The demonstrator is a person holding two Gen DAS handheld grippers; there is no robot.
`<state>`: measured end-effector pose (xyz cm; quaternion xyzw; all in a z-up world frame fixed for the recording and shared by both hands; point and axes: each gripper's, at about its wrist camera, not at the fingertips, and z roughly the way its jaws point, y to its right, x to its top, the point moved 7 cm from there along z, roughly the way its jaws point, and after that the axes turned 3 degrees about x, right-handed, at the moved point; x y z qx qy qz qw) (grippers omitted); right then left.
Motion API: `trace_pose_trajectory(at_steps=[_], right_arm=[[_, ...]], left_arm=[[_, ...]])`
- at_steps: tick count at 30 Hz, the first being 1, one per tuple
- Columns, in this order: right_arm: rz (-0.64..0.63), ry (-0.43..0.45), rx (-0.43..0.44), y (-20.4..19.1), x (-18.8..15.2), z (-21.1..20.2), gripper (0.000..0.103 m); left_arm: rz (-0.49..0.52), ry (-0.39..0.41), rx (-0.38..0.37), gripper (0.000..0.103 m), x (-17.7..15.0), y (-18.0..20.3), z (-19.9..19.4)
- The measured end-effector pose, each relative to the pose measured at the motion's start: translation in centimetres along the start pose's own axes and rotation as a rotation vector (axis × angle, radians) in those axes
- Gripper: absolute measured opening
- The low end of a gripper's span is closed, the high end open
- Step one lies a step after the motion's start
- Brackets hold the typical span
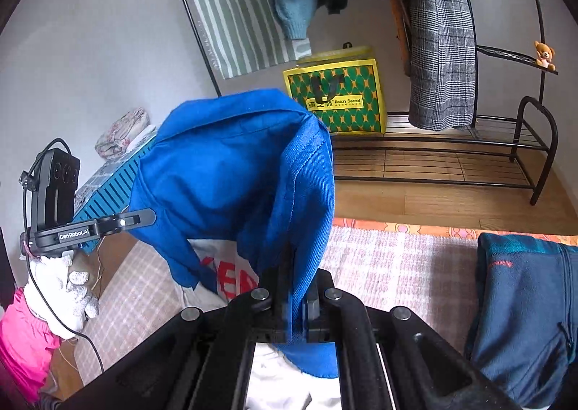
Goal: Fold large clothes
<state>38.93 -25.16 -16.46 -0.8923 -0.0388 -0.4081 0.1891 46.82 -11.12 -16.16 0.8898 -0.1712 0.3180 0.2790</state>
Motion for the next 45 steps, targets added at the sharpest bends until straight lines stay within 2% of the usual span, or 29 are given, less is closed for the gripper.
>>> trace_pose_trajectory(at_steps=[5, 11, 13, 17, 20, 24, 25, 26, 27, 28, 29, 30, 33, 35, 38, 40, 41, 42, 43, 45], right_arm=[[-0.035, -0.018, -0.007, -1.9, -4.6, -3.5, 0.000], [-0.037, -0.052, -0.013, -2.6, -11.0, -6.3, 0.000], [-0.050, -0.066, -0.025, -2.9, -13.5, -6.9, 0.000], [-0.119, -0.125, -0.081, -3.9, -19.2, -7.3, 0.002], [-0.116, -0.163, -0.106, -3.8, -22.9, -8.7, 0.008], [-0.097, -0.186, -0.124, -3.5, -26.0, -11.6, 0.028], [-0.078, -0.184, -0.118, -3.4, -26.3, -12.4, 0.029], [-0.051, -0.173, -0.105, -3.2, -26.2, -13.1, 0.032], [-0.011, -0.161, -0.078, -3.1, -26.1, -13.6, 0.040], [0.039, -0.150, -0.040, -3.1, -26.0, -13.9, 0.046], [0.092, -0.137, -0.004, -2.9, -25.8, -14.1, 0.058], [0.142, -0.126, 0.025, -2.9, -25.7, -14.1, 0.065], [0.252, -0.129, 0.111, -3.2, -25.4, -12.9, 0.065], [0.304, -0.153, 0.148, -3.5, -25.9, -11.7, 0.064], [0.385, -0.174, 0.179, -3.6, -26.9, -10.4, 0.064], [0.433, -0.174, 0.200, -3.3, -27.4, -9.6, 0.063], [0.451, -0.177, 0.198, -3.0, -27.7, -9.1, 0.063], [0.468, -0.182, 0.197, -2.8, -27.9, -8.6, 0.059], [0.483, -0.190, 0.205, -2.7, -28.1, -7.9, 0.055], [0.510, -0.221, 0.235, -3.0, -28.4, -6.9, 0.023]], left_arm=[[0.019, -0.003, 0.014, 0.000, -4.9, 1.1, -3.7], [0.006, -0.045, 0.023, 0.000, -13.1, 0.8, -6.1], [0.013, -0.071, 0.036, 0.000, -16.1, 0.3, -6.4], [0.056, -0.180, 0.116, 0.000, -22.5, -1.1, -6.4], [0.030, -0.241, 0.126, 0.000, -26.1, -2.4, -7.0], [-0.048, -0.247, 0.124, 0.000, -28.3, -4.1, -9.3], [-0.081, -0.241, 0.108, 0.003, -28.3, -4.5, -9.8], [-0.121, -0.233, 0.091, 0.015, -28.1, -4.9, -10.2], [-0.164, -0.218, 0.076, 0.042, -27.6, -5.3, -10.5], [-0.214, -0.201, 0.060, 0.056, -27.1, -5.7, -10.6], [-0.269, -0.183, 0.031, 0.068, -26.3, -6.2, -10.6], [-0.319, -0.174, 0.000, 0.068, -25.8, -6.5, -10.5], [-0.416, -0.189, -0.068, 0.068, -24.9, -7.1, -9.2], [-0.423, -0.221, -0.092, 0.068, -25.1, -6.8, -8.2], [-0.396, -0.249, -0.082, 0.068, -26.1, -6.5, -7.2], [-0.405, -0.258, -0.094, 0.058, -26.6, -6.4, -6.7], [-0.410, -0.262, -0.100, 0.048, -26.7, -6.2, -6.5], [-0.403, -0.265, -0.105, 0.030, -27.0, -5.8, -6.4], [-0.379, -0.268, -0.090, 0.023, -26.9, -5.3, -6.2], [-0.312, -0.258, -0.034, 0.011, -26.7, -4.3, -6.5]])
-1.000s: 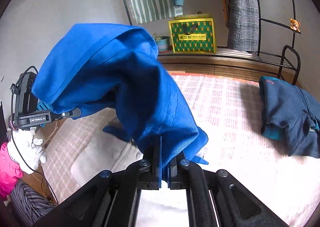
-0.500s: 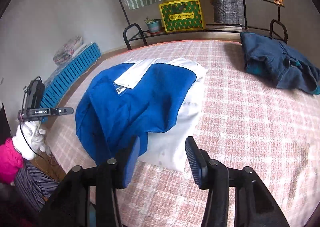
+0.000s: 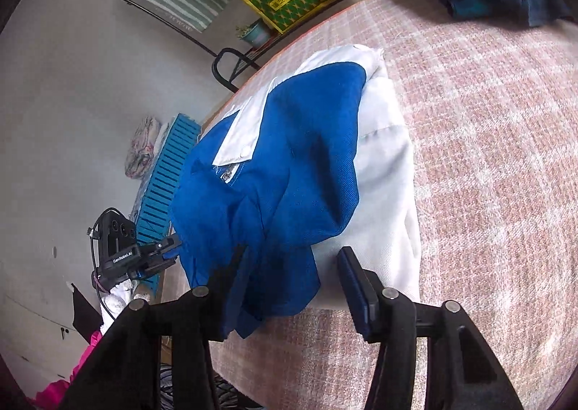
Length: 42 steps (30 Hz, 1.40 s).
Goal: Fold large clothes
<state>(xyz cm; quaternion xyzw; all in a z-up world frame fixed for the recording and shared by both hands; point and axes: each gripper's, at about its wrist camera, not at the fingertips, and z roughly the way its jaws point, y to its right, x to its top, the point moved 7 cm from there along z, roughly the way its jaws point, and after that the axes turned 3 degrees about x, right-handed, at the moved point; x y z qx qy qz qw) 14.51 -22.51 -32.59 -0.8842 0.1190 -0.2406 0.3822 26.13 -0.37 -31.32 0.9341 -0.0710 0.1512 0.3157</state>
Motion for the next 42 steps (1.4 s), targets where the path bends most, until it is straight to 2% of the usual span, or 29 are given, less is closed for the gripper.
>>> trace_pose_trajectory(at_steps=[1, 2, 3, 7, 9, 11, 12, 14, 16, 17, 18, 21, 25, 26, 27, 28, 29, 30, 32, 35, 37, 39, 42], right_arm=[[0.003, -0.013, 0.007, -0.2, 0.0, 0.3, 0.018], [-0.006, -0.022, 0.009, -0.6, 0.1, 0.4, 0.006], [-0.021, -0.026, 0.018, -1.0, 0.3, 0.1, 0.002], [-0.090, 0.000, 0.047, -2.2, 1.5, -2.7, 0.000], [-0.084, 0.011, -0.001, -0.8, 1.8, -3.1, 0.000], [-0.046, -0.014, -0.070, 1.3, 1.6, -2.2, 0.000], [-0.046, -0.019, -0.096, 1.9, 1.3, -1.9, 0.000], [-0.071, -0.022, -0.117, 2.2, 0.9, -1.7, 0.003], [-0.056, -0.028, -0.083, 1.8, 0.9, -2.1, 0.011], [-0.043, -0.023, -0.062, 1.7, 0.8, -2.7, 0.028], [-0.035, -0.008, -0.048, 1.6, 0.8, -3.2, 0.036], [-0.010, 0.013, 0.034, 0.9, 0.4, -4.1, 0.037], [-0.005, -0.006, 0.023, 1.0, -0.4, -2.8, 0.037], [-0.002, -0.010, 0.025, 1.0, -0.5, -2.4, 0.035], [-0.003, -0.011, 0.021, 0.9, -0.4, -2.0, 0.030], [-0.007, -0.011, 0.007, 0.9, -0.3, -1.7, 0.028], [-0.010, -0.015, -0.002, 0.8, -0.2, -1.4, 0.018], [-0.011, -0.020, -0.007, 0.7, 0.0, -1.3, 0.004], [-0.021, -0.020, 0.019, -0.2, 0.2, -1.8, 0.001], [-0.082, -0.005, 0.026, -1.2, 0.5, -2.9, 0.000], [-0.090, -0.034, -0.062, 0.3, 0.0, -1.9, 0.000], [-0.102, -0.087, -0.149, 1.5, -0.8, -0.2, 0.000], [-0.159, -0.089, -0.152, 0.5, -1.1, -0.9, 0.007]], left_arm=[[0.022, 0.008, 0.019, 0.009, -0.1, 0.6, -0.3], [0.035, 0.016, 0.036, 0.007, -0.2, 1.1, -0.9], [0.043, 0.022, 0.045, 0.006, -0.4, 1.7, -1.4], [0.145, 0.040, 0.099, 0.002, -2.4, 4.5, -3.0], [0.175, 0.021, 0.146, 0.002, -3.8, 5.0, -2.1], [0.181, 0.004, 0.178, 0.002, -4.6, 4.4, -1.1], [0.155, -0.006, 0.166, 0.002, -4.7, 3.9, -0.9], [0.078, -0.022, 0.089, 0.003, -4.8, 2.7, -1.3], [0.021, -0.018, 0.043, 0.018, -4.2, 1.6, -2.4], [-0.007, 0.002, 0.023, 0.035, -3.3, 1.0, -2.7], [-0.042, 0.024, 0.002, 0.047, -2.6, 0.4, -3.3], [-0.153, 0.049, -0.082, 0.049, -0.8, -1.0, -3.7], [-0.220, 0.027, -0.120, 0.048, 0.5, -1.9, -1.8], [-0.236, 0.021, -0.139, 0.041, 0.7, -1.8, -1.1], [-0.251, 0.009, -0.151, 0.023, 0.9, -1.7, -0.3], [-0.255, -0.003, -0.138, 0.016, 0.8, -1.7, 0.3], [-0.251, -0.002, -0.112, 0.008, 0.9, -1.4, 0.8], [-0.245, 0.004, -0.105, 0.005, 0.9, -1.3, 0.8], [-0.217, 0.028, -0.092, 0.003, 0.6, -0.9, -0.3], [-0.178, 0.054, -0.034, 0.002, 0.1, -1.2, -0.9], [-0.151, 0.034, 0.035, 0.002, -0.5, -2.0, 0.3], [-0.121, 0.017, 0.069, 0.002, -0.7, -2.1, 1.1], [-0.077, 0.043, 0.106, 0.002, -0.5, -1.3, -0.2]])
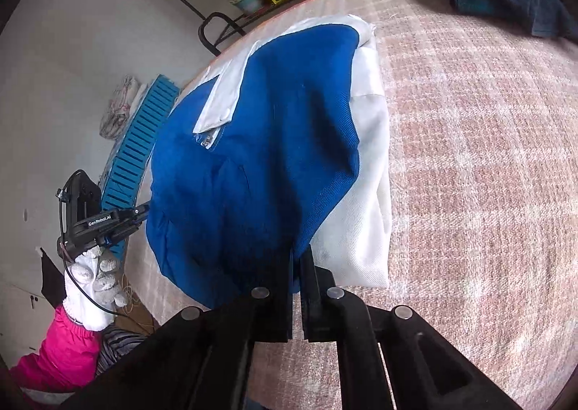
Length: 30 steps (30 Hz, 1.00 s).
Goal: Fold large clothes
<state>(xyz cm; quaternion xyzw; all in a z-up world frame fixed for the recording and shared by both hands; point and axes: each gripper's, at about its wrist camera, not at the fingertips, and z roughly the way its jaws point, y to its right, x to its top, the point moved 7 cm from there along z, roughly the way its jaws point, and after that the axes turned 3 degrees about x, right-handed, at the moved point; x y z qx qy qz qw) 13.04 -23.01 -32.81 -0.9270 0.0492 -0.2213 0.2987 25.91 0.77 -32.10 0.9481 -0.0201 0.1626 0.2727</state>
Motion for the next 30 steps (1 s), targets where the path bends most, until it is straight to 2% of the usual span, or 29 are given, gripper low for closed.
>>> trace_pose_trajectory(at_steps=[1, 3, 5, 7, 9, 11, 18, 21, 24, 25, 26, 27, 28, 29, 30], right_arm=[[-0.034, 0.007, -0.009, -0.5, 0.0, -0.8, 0.009], [-0.110, 0.034, -0.035, -1.7, 0.0, -2.8, 0.024], [-0.184, 0.074, -0.038, -3.2, 0.2, -4.7, 0.031], [-0.263, 0.107, -0.005, -5.0, 0.4, -5.9, 0.040], [-0.346, 0.102, -0.008, -6.4, 0.6, -5.8, 0.054], [-0.428, 0.075, -0.046, -7.4, 1.0, -4.5, 0.057], [-0.686, -0.078, -0.118, -10.3, 1.0, 1.7, 0.057], [-0.742, -0.115, -0.155, -10.4, 1.1, 3.6, 0.054], [-0.753, -0.114, -0.201, -9.7, 1.9, 4.6, 0.051], [-0.736, -0.112, -0.214, -9.3, 2.5, 4.7, 0.048], [-0.695, -0.115, -0.206, -8.7, 3.1, 4.8, 0.038], [-0.625, -0.118, -0.165, -8.0, 3.8, 4.8, 0.033], [-0.535, -0.118, -0.109, -7.2, 4.5, 4.6, 0.032], [-0.450, -0.114, -0.054, -6.4, 5.1, 4.3, 0.028], [-0.376, -0.107, -0.005, -5.5, 5.6, 4.1, 0.024]], left_arm=[[0.022, 0.024, 0.022, 0.002, 0.1, 0.3, -0.8], [0.052, 0.077, 0.054, 0.002, 0.2, 0.7, -2.5], [0.066, 0.125, 0.055, 0.002, -0.1, 1.4, -4.0], [0.064, 0.140, 0.007, 0.002, -1.1, 2.6, -4.6], [0.070, 0.122, -0.044, 0.002, -2.4, 4.2, -4.2], [0.083, 0.092, -0.088, 0.002, -4.0, 5.9, -3.4], [0.123, 0.011, -0.170, 0.002, -7.6, 10.3, 0.2], [0.154, -0.002, -0.171, 0.002, -8.2, 11.5, 1.5], [0.159, -0.033, -0.185, 0.002, -8.7, 12.1, 2.9], [0.158, -0.041, -0.191, 0.002, -8.9, 12.4, 3.2], [0.158, -0.050, -0.198, 0.002, -9.0, 12.6, 3.6], [0.161, -0.059, -0.204, 0.002, -9.2, 12.9, 3.9], [0.164, -0.066, -0.209, 0.002, -9.2, 13.1, 4.2], [0.164, -0.072, -0.213, 0.006, -9.0, 13.2, 4.5], [0.159, -0.075, -0.221, 0.019, -8.8, 13.4, 4.7]])
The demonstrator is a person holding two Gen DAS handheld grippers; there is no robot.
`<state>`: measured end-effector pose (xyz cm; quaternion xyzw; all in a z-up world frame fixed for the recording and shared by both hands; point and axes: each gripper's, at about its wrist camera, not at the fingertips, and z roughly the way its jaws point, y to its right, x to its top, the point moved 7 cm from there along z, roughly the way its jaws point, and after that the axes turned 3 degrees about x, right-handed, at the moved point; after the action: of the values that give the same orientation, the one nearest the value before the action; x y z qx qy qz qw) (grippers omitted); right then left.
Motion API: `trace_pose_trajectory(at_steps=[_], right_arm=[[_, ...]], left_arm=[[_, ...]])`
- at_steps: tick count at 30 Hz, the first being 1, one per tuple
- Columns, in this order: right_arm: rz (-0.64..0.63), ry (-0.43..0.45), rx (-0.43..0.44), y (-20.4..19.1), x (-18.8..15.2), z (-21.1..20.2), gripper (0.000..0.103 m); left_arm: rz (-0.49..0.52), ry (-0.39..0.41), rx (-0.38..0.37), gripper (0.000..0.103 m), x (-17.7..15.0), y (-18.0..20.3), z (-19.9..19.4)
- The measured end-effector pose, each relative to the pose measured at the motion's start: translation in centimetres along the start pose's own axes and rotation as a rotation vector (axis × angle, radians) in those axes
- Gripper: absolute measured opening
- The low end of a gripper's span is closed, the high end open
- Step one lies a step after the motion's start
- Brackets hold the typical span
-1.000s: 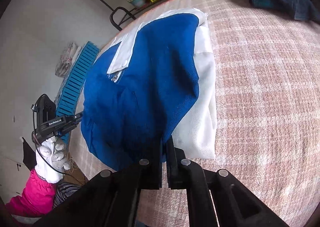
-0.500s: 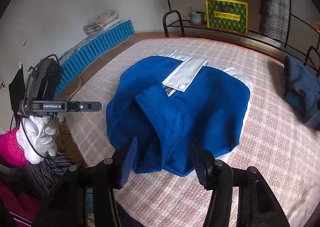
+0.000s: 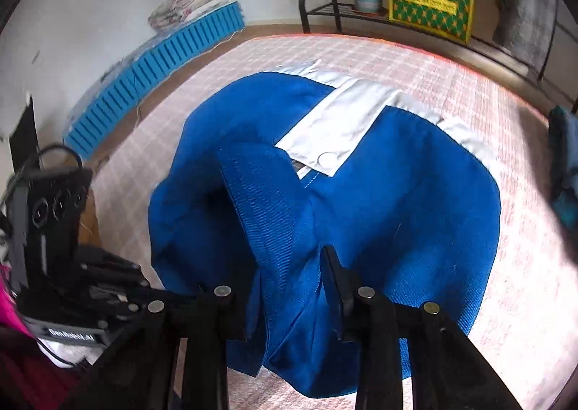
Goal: Fold large clothes
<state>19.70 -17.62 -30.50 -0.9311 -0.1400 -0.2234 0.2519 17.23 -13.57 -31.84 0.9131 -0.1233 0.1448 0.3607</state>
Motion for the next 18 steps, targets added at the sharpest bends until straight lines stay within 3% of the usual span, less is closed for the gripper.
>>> trace_pose_trajectory(at_steps=[2, 5, 7, 8, 9, 10, 13, 18], right_arm=[[0.123, 0.034, 0.117, 1.6, 0.1, -0.4, 0.023], [0.226, 0.059, 0.271, 2.6, 0.0, -0.5, 0.023], [0.243, 0.059, 0.269, 2.9, -0.1, -0.1, 0.023], [0.235, 0.059, 0.262, 2.9, 0.0, 0.2, 0.023], [0.230, 0.059, 0.264, 2.7, 0.1, 0.4, 0.023], [0.229, 0.059, 0.273, 2.6, 0.3, 0.6, 0.023], [0.242, 0.053, 0.323, 1.9, 0.7, 1.2, 0.022], [0.356, 0.082, 0.527, 2.7, 0.5, 0.8, 0.012]], left_arm=[[-0.023, 0.011, -0.038, 0.037, 0.5, 0.3, 0.4], [-0.021, 0.021, -0.053, 0.037, 1.0, 0.7, 1.0], [-0.007, 0.023, -0.065, 0.037, 0.9, 1.0, 1.3], [-0.001, 0.017, -0.069, 0.027, 0.8, 1.1, 1.5], [0.004, 0.012, -0.061, 0.009, 0.7, 1.1, 1.7], [0.006, 0.007, -0.052, 0.004, 0.7, 1.1, 1.9], [-0.004, 0.012, -0.054, 0.002, 0.4, 1.1, 1.7], [0.059, 0.043, -0.028, 0.000, -0.4, 2.1, 0.6]])
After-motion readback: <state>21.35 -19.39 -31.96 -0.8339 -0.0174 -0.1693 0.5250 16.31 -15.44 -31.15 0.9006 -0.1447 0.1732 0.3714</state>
